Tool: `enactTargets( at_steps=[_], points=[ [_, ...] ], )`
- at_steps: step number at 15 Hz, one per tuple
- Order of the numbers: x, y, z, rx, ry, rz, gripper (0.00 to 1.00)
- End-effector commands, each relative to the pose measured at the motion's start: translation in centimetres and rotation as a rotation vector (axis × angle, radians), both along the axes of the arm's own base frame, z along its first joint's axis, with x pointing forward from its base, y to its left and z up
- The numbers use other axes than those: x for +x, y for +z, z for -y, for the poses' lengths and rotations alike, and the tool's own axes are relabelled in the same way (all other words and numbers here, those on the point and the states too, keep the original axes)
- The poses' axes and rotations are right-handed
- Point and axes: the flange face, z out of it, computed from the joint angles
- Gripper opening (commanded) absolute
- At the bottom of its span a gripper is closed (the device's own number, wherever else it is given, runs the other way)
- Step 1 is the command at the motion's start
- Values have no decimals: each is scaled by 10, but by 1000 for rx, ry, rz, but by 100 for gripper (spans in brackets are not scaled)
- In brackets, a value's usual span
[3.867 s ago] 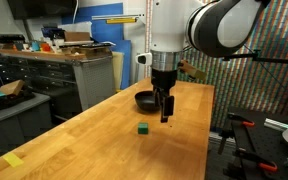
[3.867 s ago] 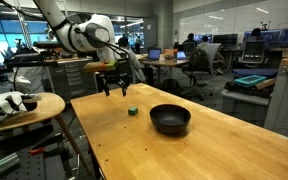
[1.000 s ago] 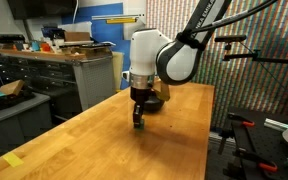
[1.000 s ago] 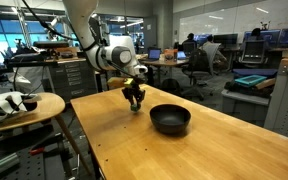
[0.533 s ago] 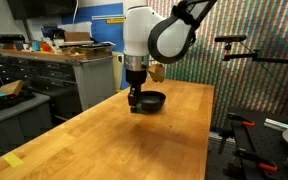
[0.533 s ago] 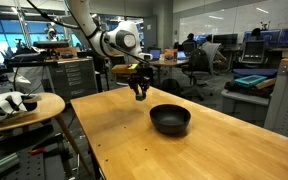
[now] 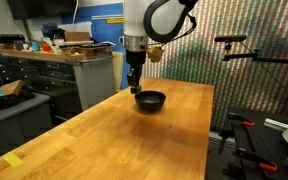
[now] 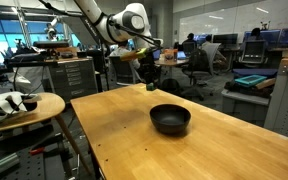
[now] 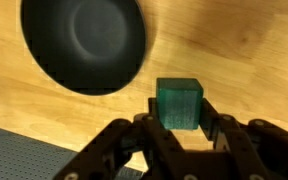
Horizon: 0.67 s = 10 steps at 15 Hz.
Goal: Put the green thing in the bowl
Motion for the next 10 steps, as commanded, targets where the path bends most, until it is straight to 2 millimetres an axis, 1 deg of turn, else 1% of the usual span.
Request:
enactTargets(
  at_steps=[1,3,6,10],
  points=[
    [1,14,35,-31,-81,15,17],
    [-1,12,58,-43,-132,18,17],
    [-6,6,85,-53,-199,16,17],
    [-15,-15,107,-6,-285,-14,17]
  ],
)
